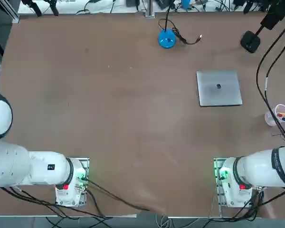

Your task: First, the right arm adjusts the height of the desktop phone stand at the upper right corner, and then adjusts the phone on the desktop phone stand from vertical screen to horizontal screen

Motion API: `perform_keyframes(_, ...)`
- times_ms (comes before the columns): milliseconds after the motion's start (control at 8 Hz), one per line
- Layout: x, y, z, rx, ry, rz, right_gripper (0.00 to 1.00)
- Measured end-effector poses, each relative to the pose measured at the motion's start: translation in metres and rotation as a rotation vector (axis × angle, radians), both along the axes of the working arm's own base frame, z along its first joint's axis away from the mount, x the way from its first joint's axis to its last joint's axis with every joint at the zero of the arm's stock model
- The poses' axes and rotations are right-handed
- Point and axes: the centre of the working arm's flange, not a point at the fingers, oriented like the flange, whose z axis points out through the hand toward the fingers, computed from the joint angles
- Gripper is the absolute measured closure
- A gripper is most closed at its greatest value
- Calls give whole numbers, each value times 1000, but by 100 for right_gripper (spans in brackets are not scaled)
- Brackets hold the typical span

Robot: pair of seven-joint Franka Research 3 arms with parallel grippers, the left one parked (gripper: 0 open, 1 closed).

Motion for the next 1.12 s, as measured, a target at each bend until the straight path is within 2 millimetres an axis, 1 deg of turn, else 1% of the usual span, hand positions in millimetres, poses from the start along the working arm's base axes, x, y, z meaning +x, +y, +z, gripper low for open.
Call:
perform_keyframes(875, 2, -5, 6, -2, -14, -9, 0)
perform_keyframes(1000, 3, -10, 7, -2, -18, -17, 0)
perform_keyframes(1125, 6, -18, 8, -5, -22, -34, 0)
